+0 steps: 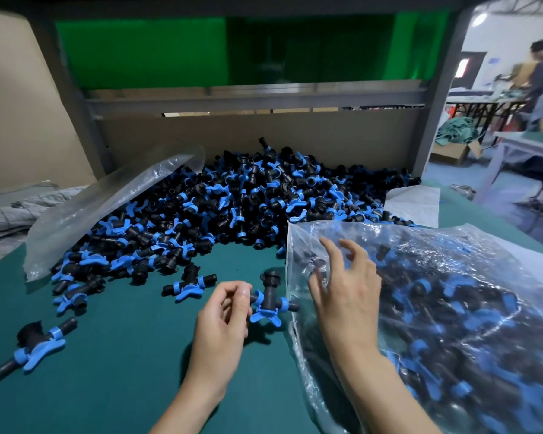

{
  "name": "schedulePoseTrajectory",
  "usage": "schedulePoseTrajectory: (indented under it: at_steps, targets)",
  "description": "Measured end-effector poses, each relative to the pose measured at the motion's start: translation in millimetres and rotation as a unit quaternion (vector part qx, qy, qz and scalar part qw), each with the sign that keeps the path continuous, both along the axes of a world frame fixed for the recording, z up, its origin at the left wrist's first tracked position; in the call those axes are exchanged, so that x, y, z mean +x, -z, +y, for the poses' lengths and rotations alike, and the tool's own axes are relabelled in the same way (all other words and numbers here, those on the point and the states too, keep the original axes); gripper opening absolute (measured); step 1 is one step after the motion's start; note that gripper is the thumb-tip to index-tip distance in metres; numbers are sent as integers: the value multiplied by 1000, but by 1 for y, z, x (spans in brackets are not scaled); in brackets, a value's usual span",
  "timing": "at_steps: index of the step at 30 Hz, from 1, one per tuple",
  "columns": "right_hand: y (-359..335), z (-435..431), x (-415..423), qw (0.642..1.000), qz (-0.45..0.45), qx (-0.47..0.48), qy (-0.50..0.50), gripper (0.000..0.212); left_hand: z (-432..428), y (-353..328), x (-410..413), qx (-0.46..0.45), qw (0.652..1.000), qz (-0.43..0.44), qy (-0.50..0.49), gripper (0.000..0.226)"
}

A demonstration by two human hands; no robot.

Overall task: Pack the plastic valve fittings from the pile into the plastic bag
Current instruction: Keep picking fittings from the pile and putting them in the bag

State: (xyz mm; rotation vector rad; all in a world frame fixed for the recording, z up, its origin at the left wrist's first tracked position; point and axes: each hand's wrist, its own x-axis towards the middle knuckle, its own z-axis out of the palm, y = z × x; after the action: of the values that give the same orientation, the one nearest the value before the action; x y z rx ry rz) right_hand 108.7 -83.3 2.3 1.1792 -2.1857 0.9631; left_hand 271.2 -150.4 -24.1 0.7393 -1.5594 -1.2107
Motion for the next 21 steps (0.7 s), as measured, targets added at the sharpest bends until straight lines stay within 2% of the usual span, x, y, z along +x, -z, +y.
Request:
schedulePoseTrajectory:
  at_steps: [3,5,11,14,17,19,21]
  targets:
    - [-4,7,-2,992,-78,102,-10,55,4,3,-2,-3,1000,-21,4,20]
    - [-6,13,-3,983,-131,119,-50,49,7,2,-3,4,1000,-26,3,20]
    - [-37,17,-3,965,-215,-3,-147,34,26,-9,-17,37,999,-26,29,18]
    - [-55,13,-4,959,-218,-23,-181,32,40,-16,-38,57,993,-39,94,18]
    - [-67,9,-3,962,-197,-18,-187,34,60,-28,-67,97,972,-85,194,33]
    - [-69,8,-5,963,-194,-18,-188,34,72,-34,-87,164,953,0,254,45]
    - [-67,7,-6,960,-202,-18,-192,34,65,-38,-102,282,916,159,236,41]
